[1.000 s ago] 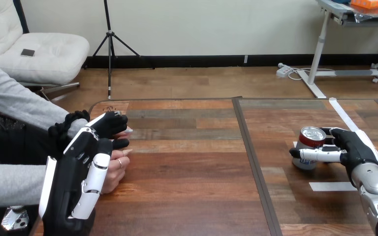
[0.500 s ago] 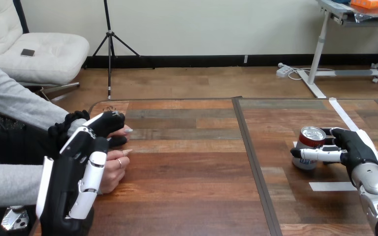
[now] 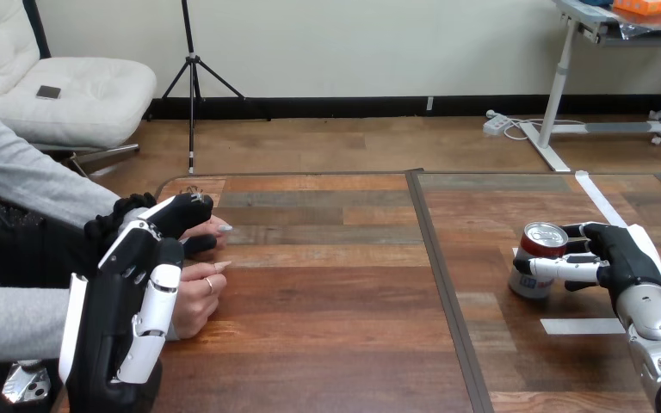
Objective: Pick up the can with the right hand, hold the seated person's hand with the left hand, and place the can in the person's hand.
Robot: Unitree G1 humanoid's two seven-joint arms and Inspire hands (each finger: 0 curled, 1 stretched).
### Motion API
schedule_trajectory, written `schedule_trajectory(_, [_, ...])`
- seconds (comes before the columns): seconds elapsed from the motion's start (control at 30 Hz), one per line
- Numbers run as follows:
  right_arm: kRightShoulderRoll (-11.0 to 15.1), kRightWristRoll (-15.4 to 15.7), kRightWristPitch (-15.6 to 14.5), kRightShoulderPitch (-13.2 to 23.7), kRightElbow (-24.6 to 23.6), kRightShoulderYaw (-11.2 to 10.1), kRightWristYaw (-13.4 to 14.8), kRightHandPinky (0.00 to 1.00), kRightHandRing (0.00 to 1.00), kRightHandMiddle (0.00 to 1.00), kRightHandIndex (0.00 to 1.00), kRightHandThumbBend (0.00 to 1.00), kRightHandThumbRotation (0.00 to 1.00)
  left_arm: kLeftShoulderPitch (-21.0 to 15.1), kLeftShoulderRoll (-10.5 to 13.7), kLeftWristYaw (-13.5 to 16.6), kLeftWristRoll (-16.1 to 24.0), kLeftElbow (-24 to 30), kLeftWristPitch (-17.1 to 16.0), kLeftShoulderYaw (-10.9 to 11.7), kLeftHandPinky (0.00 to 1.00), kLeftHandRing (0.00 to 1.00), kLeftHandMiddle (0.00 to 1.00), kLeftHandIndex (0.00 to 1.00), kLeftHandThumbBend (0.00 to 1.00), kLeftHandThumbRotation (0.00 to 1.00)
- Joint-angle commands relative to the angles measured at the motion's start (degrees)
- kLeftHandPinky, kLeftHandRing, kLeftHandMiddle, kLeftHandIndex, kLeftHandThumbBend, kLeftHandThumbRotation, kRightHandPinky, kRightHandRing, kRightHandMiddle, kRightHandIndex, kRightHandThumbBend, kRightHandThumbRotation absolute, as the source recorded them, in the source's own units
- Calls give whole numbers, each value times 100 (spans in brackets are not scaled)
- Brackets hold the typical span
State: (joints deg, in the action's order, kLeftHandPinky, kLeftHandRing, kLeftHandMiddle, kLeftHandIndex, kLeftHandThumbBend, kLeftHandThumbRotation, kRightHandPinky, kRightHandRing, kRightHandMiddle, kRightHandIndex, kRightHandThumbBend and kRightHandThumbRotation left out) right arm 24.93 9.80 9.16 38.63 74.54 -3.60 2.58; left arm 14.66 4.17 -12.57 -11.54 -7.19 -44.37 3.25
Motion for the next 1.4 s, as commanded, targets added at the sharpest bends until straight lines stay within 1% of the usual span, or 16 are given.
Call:
schedule_trajectory(0.0, [-47,83,216,422,-139,82,208,49,54,57,59,80,0,-303,-18,-61,-109,159,-90,12,73,82,78,73,31,74])
schedule_trajectory(0.17, [-52,133,308,395,-129,120,385,43,49,53,54,78,0,-263,-52,10,-54,239,-1,26,73,82,78,73,31,73])
schedule_trajectory(0.3, [-64,158,320,396,-112,125,495,42,48,52,52,77,0,-262,-46,-5,-72,242,-9,17,73,82,78,72,31,72])
schedule_trajectory(0.4, [-74,129,439,364,-113,84,535,41,47,51,51,76,0,-276,-45,-35,-112,218,-33,13,73,82,78,72,32,72])
schedule_trajectory(0.5, [-66,177,502,344,-114,124,596,40,46,50,51,76,0,-307,-44,-86,-174,148,-94,14,73,82,78,72,32,71])
schedule_trajectory(0.6, [-73,138,575,328,-114,80,592,39,45,49,50,75,0,-298,-38,-100,-181,160,-90,13,72,82,78,72,32,71])
schedule_trajectory(0.8, [-68,171,678,301,-127,99,685,37,43,47,49,75,0,-311,-1,-197,-262,139,-97,7,72,82,79,73,31,71])
schedule_trajectory(1.0, [-61,151,821,270,-128,76,689,36,41,46,48,75,0,-267,-47,-138,-233,218,2,24,71,83,79,73,30,72])
schedule_trajectory(1.1, [-59,135,852,266,-122,60,692,35,41,46,48,75,0,-275,-72,-132,-238,193,-48,26,71,83,79,73,29,72])
schedule_trajectory(1.17, [-50,150,889,258,-124,72,709,35,41,46,47,75,0,-267,-50,-156,-254,204,-28,21,71,83,79,73,29,71])
schedule_trajectory(1.27, [-37,162,903,256,-121,81,716,35,41,46,47,74,0,-283,-5,-209,-240,161,-89,24,71,84,79,73,28,72])
schedule_trajectory(1.37, [-34,153,909,258,-116,71,714,36,41,46,47,74,0,-301,-20,-224,-267,128,-113,30,71,84,80,73,28,72])
